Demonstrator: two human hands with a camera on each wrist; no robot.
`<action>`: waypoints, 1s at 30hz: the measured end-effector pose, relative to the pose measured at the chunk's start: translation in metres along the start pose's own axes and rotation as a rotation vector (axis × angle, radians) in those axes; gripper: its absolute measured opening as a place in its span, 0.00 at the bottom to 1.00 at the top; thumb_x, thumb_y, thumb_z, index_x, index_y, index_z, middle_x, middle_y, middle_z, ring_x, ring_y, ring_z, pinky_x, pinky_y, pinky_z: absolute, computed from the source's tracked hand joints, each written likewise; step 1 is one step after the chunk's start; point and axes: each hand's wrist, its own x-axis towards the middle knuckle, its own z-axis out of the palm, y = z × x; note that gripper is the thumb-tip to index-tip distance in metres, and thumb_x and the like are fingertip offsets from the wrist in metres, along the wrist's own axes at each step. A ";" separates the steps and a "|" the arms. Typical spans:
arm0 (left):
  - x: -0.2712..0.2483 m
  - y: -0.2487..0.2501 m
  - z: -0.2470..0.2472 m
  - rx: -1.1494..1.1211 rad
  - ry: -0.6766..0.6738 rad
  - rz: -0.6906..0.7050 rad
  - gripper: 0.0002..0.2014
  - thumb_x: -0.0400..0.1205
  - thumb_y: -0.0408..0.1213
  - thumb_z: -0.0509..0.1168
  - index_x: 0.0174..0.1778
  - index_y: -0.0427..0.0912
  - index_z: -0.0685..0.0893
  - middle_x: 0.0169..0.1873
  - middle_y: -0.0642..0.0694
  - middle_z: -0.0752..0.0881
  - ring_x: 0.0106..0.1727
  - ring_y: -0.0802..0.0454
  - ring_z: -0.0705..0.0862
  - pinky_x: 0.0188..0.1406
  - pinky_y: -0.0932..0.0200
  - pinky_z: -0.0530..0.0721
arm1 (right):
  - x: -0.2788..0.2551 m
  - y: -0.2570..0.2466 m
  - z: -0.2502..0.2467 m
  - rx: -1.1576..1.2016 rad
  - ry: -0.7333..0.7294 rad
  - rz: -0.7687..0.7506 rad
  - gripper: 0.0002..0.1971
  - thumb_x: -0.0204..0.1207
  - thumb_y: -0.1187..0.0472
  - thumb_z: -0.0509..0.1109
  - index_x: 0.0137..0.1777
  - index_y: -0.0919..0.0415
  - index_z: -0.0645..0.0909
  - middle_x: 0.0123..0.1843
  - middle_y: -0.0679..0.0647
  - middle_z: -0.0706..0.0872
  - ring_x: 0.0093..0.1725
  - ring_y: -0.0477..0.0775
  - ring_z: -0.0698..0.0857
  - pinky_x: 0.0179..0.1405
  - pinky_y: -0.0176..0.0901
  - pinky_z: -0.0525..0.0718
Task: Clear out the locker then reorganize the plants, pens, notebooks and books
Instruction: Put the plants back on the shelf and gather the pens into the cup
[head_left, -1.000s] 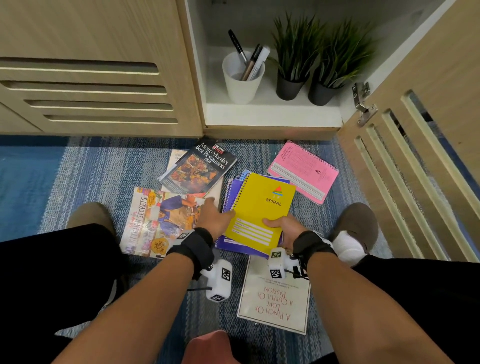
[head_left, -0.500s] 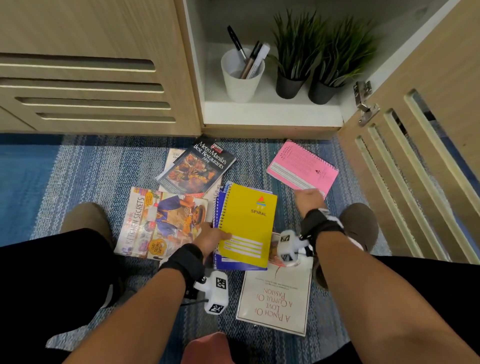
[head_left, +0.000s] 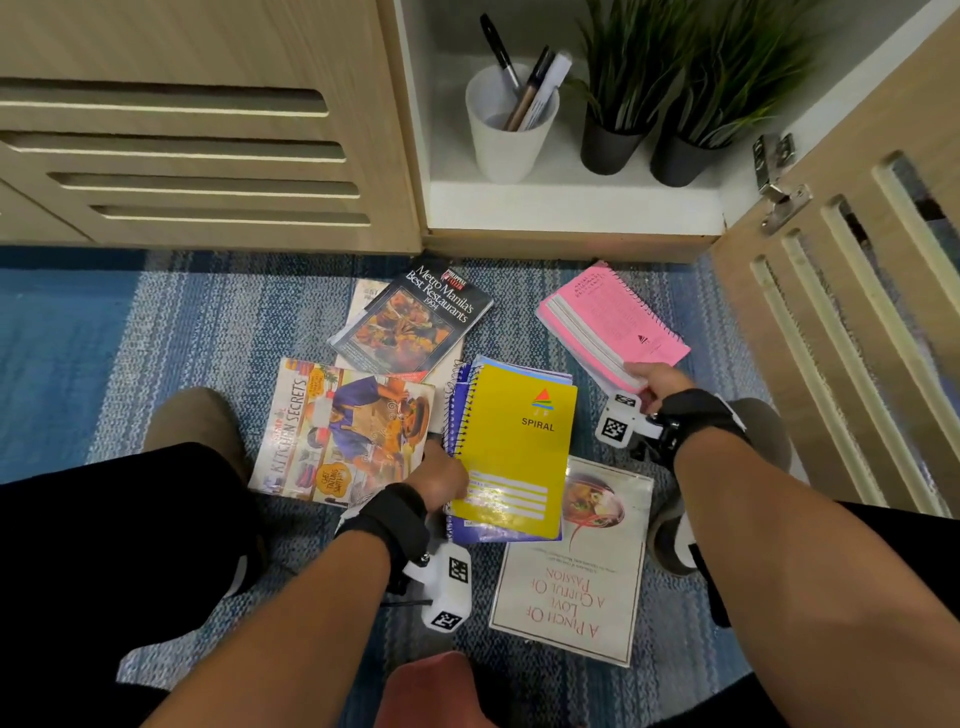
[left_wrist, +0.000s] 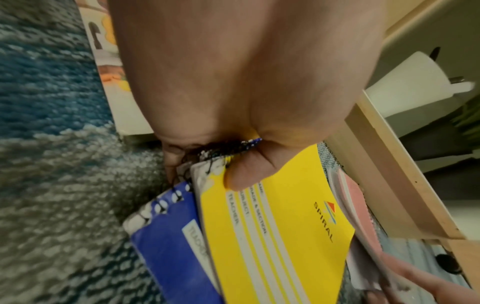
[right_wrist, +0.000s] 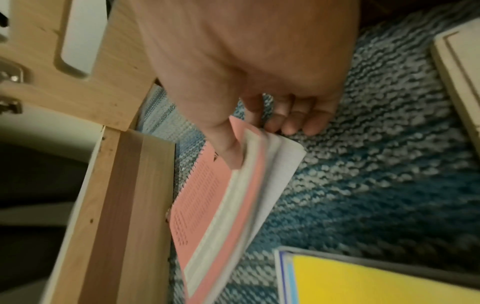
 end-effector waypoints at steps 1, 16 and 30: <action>0.001 -0.001 0.002 0.021 -0.003 0.001 0.35 0.78 0.14 0.59 0.81 0.31 0.54 0.50 0.40 0.75 0.52 0.45 0.75 0.37 0.54 0.81 | -0.004 0.000 0.002 0.048 0.030 -0.002 0.13 0.72 0.56 0.76 0.34 0.60 0.76 0.17 0.54 0.77 0.13 0.54 0.74 0.12 0.30 0.71; -0.017 0.005 -0.008 -0.174 -0.095 -0.007 0.27 0.69 0.27 0.63 0.66 0.27 0.71 0.43 0.43 0.76 0.44 0.43 0.76 0.41 0.54 0.76 | -0.140 -0.026 0.044 -0.324 0.363 -1.017 0.09 0.66 0.69 0.70 0.41 0.58 0.74 0.37 0.57 0.80 0.34 0.59 0.77 0.31 0.43 0.72; -0.001 -0.008 -0.011 -0.253 -0.146 -0.038 0.43 0.63 0.65 0.78 0.69 0.42 0.83 0.63 0.41 0.87 0.62 0.41 0.85 0.62 0.42 0.82 | -0.162 0.096 0.066 -1.522 -0.551 -1.281 0.28 0.63 0.63 0.74 0.58 0.53 0.62 0.53 0.61 0.84 0.54 0.66 0.83 0.49 0.57 0.84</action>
